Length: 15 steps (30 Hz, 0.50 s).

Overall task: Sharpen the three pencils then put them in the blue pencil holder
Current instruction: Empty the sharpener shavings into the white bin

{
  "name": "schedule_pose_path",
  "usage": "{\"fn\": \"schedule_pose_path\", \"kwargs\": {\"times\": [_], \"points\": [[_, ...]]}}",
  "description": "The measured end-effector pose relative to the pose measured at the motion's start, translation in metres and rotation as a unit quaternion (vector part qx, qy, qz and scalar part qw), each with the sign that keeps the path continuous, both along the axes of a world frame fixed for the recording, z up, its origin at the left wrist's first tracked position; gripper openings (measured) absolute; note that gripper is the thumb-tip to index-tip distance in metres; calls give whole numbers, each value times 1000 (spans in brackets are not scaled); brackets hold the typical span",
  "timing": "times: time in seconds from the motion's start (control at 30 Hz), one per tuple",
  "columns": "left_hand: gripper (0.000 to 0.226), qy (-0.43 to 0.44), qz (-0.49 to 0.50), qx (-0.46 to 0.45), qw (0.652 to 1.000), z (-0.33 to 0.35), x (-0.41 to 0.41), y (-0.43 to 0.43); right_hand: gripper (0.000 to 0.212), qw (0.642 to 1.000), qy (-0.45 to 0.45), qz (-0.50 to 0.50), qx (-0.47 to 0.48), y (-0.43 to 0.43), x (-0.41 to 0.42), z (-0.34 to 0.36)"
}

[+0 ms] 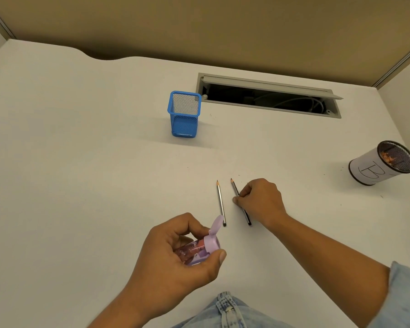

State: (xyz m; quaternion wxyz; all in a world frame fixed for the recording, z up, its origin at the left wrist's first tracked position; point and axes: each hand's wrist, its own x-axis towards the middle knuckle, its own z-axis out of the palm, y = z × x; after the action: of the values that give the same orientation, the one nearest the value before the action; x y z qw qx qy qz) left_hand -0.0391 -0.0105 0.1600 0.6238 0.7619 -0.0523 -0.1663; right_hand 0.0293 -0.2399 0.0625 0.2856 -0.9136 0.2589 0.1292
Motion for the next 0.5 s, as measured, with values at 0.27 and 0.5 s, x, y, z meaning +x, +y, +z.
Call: {"fn": "schedule_pose_path", "kwargs": {"times": [0.27, 0.5], "points": [[27, 0, -4, -2, 1000, -1, -2, 0, 20, 1000, -3, -2, 3, 0, -1, 0], [27, 0, -1, -7, 1000, 0, -3, 0, 21, 1000, -9, -2, -1, 0, -2, 0]]}}
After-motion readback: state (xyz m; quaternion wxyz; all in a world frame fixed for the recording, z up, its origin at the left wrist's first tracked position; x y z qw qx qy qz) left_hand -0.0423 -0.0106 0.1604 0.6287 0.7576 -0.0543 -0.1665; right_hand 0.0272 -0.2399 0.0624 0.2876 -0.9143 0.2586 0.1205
